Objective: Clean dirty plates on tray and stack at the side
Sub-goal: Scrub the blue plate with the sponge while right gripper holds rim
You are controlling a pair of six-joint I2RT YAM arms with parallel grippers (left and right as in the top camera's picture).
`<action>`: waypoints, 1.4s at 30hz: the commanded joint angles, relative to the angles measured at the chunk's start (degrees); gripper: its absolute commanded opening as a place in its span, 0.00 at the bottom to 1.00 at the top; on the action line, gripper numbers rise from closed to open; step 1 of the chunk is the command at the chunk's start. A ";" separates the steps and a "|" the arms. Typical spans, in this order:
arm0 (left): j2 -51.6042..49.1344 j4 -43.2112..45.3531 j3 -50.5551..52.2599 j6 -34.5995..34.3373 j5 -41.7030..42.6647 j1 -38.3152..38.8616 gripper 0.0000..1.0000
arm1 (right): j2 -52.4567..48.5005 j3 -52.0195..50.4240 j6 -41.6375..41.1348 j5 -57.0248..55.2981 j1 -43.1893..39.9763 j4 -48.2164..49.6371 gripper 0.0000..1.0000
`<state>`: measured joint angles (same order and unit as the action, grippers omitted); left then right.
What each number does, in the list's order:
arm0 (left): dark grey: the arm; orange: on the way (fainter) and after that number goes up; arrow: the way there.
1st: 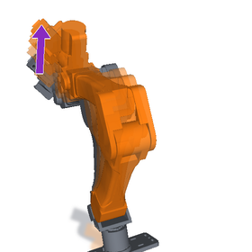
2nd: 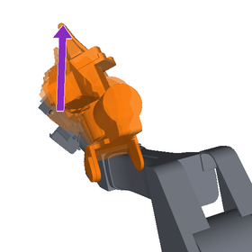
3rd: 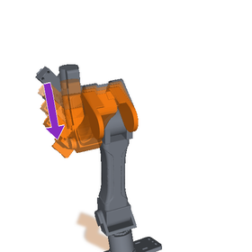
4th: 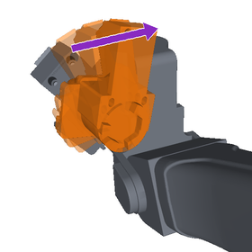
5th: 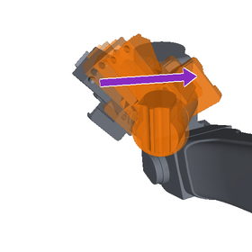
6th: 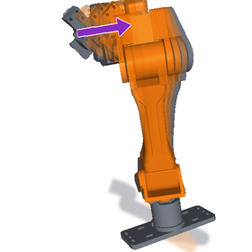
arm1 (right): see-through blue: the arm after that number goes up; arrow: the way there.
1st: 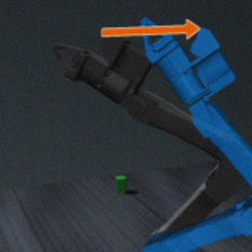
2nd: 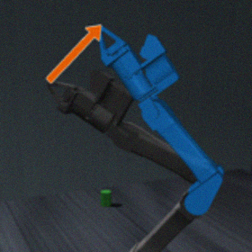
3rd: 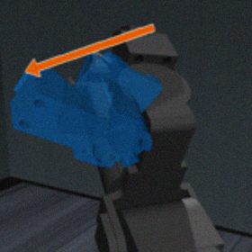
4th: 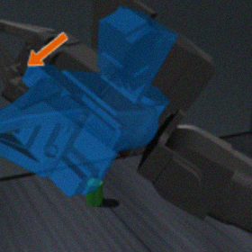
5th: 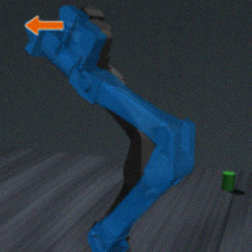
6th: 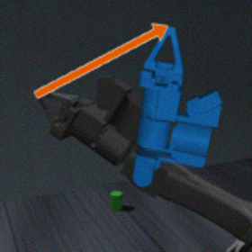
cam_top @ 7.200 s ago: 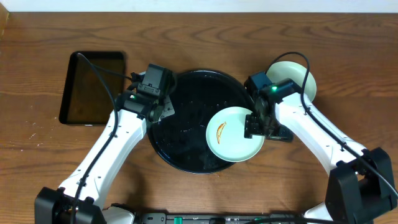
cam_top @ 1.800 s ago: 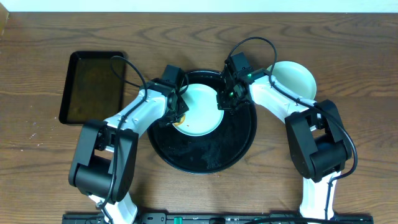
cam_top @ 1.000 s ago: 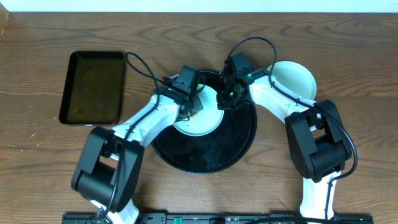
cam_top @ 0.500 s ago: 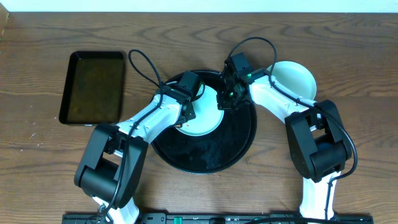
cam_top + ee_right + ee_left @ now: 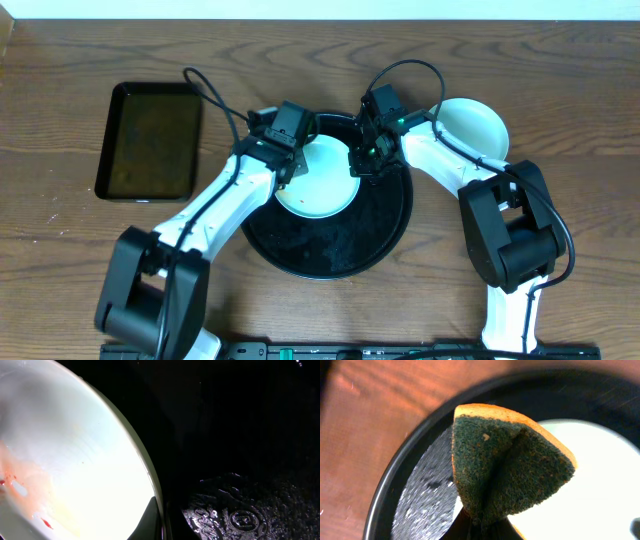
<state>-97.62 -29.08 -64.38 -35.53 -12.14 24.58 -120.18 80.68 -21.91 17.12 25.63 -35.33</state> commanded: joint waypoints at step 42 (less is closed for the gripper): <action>-10.49 5.14 0.26 8.39 -4.22 -11.30 0.08 | -2.71 -0.72 -0.33 -3.61 0.28 -1.29 0.01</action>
<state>-107.15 -26.50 -64.79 -33.67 -2.85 17.85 -120.44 80.73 -22.31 19.11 25.80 -35.53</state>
